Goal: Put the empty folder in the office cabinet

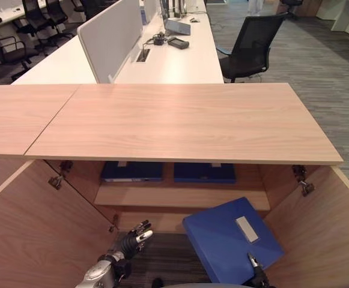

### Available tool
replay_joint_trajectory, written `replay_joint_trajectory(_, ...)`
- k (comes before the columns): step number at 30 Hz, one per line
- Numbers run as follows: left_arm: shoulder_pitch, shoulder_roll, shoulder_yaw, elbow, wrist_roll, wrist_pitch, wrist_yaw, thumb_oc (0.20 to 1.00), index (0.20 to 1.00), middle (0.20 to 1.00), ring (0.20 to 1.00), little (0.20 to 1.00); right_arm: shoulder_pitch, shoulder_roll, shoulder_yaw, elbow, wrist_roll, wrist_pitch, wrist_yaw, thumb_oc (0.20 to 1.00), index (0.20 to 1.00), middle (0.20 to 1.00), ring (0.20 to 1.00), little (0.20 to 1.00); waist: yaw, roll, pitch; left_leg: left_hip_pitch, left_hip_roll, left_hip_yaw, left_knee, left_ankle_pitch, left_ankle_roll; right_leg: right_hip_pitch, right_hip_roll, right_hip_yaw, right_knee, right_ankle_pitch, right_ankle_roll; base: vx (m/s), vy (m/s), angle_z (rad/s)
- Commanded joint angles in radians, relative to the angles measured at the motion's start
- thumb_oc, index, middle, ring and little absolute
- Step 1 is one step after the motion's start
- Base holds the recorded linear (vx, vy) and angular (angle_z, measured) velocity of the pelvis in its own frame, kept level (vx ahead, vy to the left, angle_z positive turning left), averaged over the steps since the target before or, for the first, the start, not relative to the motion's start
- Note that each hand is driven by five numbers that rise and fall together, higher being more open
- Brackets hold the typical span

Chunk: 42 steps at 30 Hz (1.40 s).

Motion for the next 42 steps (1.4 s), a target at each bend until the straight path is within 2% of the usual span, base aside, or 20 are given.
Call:
replay_joint_trajectory(1,-0.036,-0.027,0.076,0.049,0.047,-0.042,0.018,1.000,1.000,1.000,1.000,1.000,-0.045,0.030,0.027,-0.014,-0.029,-0.006,0.024,0.200,0.200,0.200,0.200,0.200,-0.009,-0.052,-0.010,-0.006,-0.037,-0.035,0.004,-0.047,0.006,-0.001,0.000,0.023,0.007,-0.021,0.035,0.00,-0.034,0.01)
replay_joint_trajectory(6,-0.025,-0.053,0.091,0.127,0.030,-0.049,0.053,1.000,1.000,1.000,1.000,1.000,-0.061,0.038,0.088,-0.295,0.030,-0.065,0.016,0.200,0.200,0.200,0.200,0.200,-0.006,-0.043,-0.001,-0.009,-0.032,-0.035,0.004,-0.044,-0.001,-0.005,0.004,0.022,0.007,-0.024,0.030,0.01,-0.045,0.00)
replay_joint_trajectory(9,-0.017,-0.052,0.091,0.145,0.028,-0.045,0.062,1.000,1.000,1.000,1.000,1.000,-0.054,0.019,0.122,-0.570,0.057,-0.115,0.022,0.200,0.200,0.200,0.200,0.200,-0.009,-0.036,0.015,-0.012,-0.027,-0.038,0.004,-0.044,-0.006,-0.010,0.007,0.020,0.008,-0.023,0.024,0.00,-0.046,0.00)
replay_joint_trajectory(11,-0.019,-0.054,0.087,0.150,0.030,-0.048,0.068,1.000,1.000,1.000,1.000,1.000,-0.050,-0.002,0.138,-0.708,0.071,-0.147,0.031,0.200,0.200,0.200,0.200,0.200,-0.016,-0.028,0.033,-0.015,-0.022,-0.040,0.004,-0.044,-0.005,-0.037,0.005,0.021,0.052,-0.036,0.017,-0.03,-0.003,0.04)
replay_joint_trajectory(14,-0.034,-0.065,0.092,0.166,0.029,-0.051,0.086,1.000,1.000,1.000,1.000,1.000,-0.080,-0.069,0.166,-0.938,0.071,-0.213,0.046,0.200,0.200,0.200,0.200,0.200,-0.022,-0.001,0.100,-0.041,-0.018,-0.015,0.037,-0.038,0.007,-0.147,-0.006,0.035,0.218,-0.105,-0.015,-0.10,-0.001,0.03)
replay_joint_trajectory(16,-0.045,-0.064,0.091,0.162,0.023,-0.053,0.089,1.000,1.000,1.000,1.000,1.000,-0.086,-0.078,0.163,-0.959,0.064,-0.219,0.040,0.200,0.200,0.200,0.200,0.200,-0.023,-0.001,0.114,-0.082,-0.017,-0.016,0.092,-0.048,0.003,-0.167,-0.014,0.040,0.241,-0.114,-0.020,-0.11,-0.027,-0.07)
replay_joint_trajectory(19,-0.072,-0.075,0.076,0.145,-0.002,-0.059,0.097,1.000,1.000,1.000,1.000,1.000,-0.108,-0.115,0.149,-1.008,0.042,-0.242,0.025,0.200,0.200,0.200,0.200,0.200,-0.029,-0.001,0.171,-0.248,-0.019,-0.027,0.275,-0.078,-0.001,-0.251,-0.045,0.015,0.330,-0.142,-0.042,-0.14,-0.049,0.17)
replay_joint_trajectory(20,-0.072,-0.075,0.076,0.145,-0.002,-0.059,0.097,1.000,1.000,1.000,1.000,1.000,-0.109,-0.115,0.149,-1.008,0.042,-0.242,0.025,0.200,0.200,0.200,0.200,0.200,-0.030,-0.001,0.170,-0.250,-0.019,-0.027,0.275,-0.078,-0.001,-0.253,-0.045,0.015,0.331,-0.143,-0.042,-0.07,0.041,0.31)
replay_joint_trajectory(21,-0.063,-0.075,0.072,0.128,-0.005,-0.061,0.094,1.000,1.000,1.000,1.000,1.000,-0.126,-0.118,0.140,-1.018,0.041,-0.248,0.020,0.200,0.200,0.200,0.200,0.200,-0.033,0.013,0.172,-0.262,-0.023,-0.021,0.259,-0.084,0.011,-0.303,-0.054,0.023,0.378,-0.155,-0.042,0.02,0.084,0.26)
replay_joint_trajectory(22,-0.063,-0.074,0.065,0.121,-0.007,-0.065,0.094,1.000,1.000,1.000,1.000,1.000,-0.143,-0.118,0.139,-1.022,0.041,-0.258,0.014,0.200,0.200,0.200,0.200,0.200,-0.031,0.019,0.185,-0.267,-0.027,-0.021,0.269,-0.105,0.011,-0.322,-0.058,0.035,0.410,-0.179,-0.037,-0.04,0.121,0.27)
replay_joint_trajectory(24,-0.072,-0.071,0.057,0.115,-0.009,-0.067,0.096,1.000,1.000,1.000,1.000,1.000,-0.165,-0.119,0.136,-1.026,0.045,-0.269,0.011,0.200,0.200,0.200,0.200,0.200,-0.033,0.021,0.198,-0.306,-0.032,-0.016,0.296,-0.109,0.013,-0.363,-0.068,0.038,0.442,-0.184,-0.037,-0.07,0.069,0.05)
replay_joint_trajectory(27,-0.064,-0.050,0.059,0.051,-0.025,-0.077,0.106,1.000,1.000,1.000,1.000,1.000,-0.212,-0.097,0.102,-1.061,0.066,-0.312,-0.017,0.200,0.200,0.200,0.200,0.200,-0.026,0.027,0.219,-0.435,-0.047,-0.015,0.416,-0.143,0.024,-0.464,-0.094,0.043,0.537,-0.210,-0.036,-0.05,0.048,0.05)
replay_joint_trajectory(31,-0.050,-0.032,0.069,-0.019,-0.042,-0.089,0.120,1.000,1.000,1.000,1.000,1.000,-0.254,-0.080,0.077,-1.092,0.071,-0.358,-0.045,0.200,0.200,0.200,0.200,0.200,-0.022,0.034,0.234,-0.516,-0.052,-0.013,0.501,-0.174,0.034,-0.544,-0.113,0.054,0.621,-0.233,-0.034,-0.05,0.068,0.12)
replay_joint_trajectory(32,-0.047,-0.020,0.074,-0.061,-0.056,-0.096,0.132,1.000,1.000,1.000,1.000,1.000,-0.300,-0.069,0.075,-1.103,0.066,-0.397,-0.078,0.200,0.200,0.200,0.200,0.200,-0.018,0.037,0.246,-0.567,-0.051,-0.004,0.559,-0.196,0.038,-0.594,-0.122,0.065,0.672,-0.245,-0.032,-0.07,0.092,0.12)
replay_joint_trajectory(42,-0.055,0.020,0.070,-0.247,-0.076,-0.121,0.154,1.000,1.000,1.000,1.000,1.000,-0.377,-0.053,0.052,-1.183,0.034,-0.466,-0.147,0.200,0.200,0.200,0.200,0.200,-0.005,0.028,0.276,-0.758,-0.047,0.008,0.754,-0.263,0.067,-0.785,-0.150,0.091,0.863,-0.301,-0.033,-0.04,0.046,0.00)
